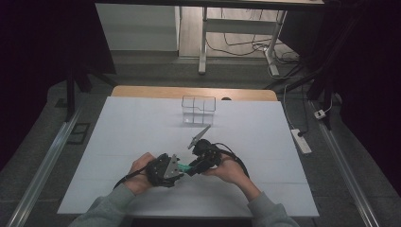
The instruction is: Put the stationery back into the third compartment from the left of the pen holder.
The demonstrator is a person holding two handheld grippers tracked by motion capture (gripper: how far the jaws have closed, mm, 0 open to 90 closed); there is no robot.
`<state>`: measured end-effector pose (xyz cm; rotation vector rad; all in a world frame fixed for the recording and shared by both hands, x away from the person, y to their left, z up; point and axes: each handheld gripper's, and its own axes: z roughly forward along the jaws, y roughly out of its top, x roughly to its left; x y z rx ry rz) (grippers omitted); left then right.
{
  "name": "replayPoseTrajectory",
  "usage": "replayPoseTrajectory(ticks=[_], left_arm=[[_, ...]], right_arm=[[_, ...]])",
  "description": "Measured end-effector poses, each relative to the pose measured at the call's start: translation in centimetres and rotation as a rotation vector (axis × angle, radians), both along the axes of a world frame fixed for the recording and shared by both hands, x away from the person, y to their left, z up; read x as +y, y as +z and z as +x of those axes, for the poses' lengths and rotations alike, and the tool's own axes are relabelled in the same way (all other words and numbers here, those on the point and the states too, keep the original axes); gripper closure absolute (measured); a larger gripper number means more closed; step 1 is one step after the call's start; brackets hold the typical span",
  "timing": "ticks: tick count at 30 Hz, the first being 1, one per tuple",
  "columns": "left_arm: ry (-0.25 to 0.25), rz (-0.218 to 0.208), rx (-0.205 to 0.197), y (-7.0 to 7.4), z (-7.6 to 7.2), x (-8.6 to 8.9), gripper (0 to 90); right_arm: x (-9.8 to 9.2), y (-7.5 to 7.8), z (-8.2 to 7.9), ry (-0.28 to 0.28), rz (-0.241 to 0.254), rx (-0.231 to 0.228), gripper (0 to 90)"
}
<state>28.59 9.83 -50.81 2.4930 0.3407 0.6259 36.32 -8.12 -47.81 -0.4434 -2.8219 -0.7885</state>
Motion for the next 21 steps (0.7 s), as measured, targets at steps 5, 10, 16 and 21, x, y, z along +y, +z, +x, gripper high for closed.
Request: replayPoseTrajectory(ticks=[5, 10, 16, 21], left_arm=[[-0.034, 0.019, 0.006, -0.2, -0.1, -0.1, 55.6], [-0.078, 0.039, 0.023, -0.3, -0.3, 0.0, 62.4], [-0.04, -0.023, 0.033, -0.1, 0.0, 0.8, 65.3], [0.018, -0.093, 0.039, 0.1, 0.7, 2.1, 65.4]], right_arm=[[0.0, 0.1, -0.1, 0.007, 0.017, 0.014, 65.0], [0.0, 0.3, -0.3, 0.012, 0.037, -0.001, 64.0], [-1.1, 1.2, -0.1, -0.088, 0.14, -0.054, 44.1], [-2.5, 2.0, 0.0, -0.189, 0.24, -0.13, 38.6]])
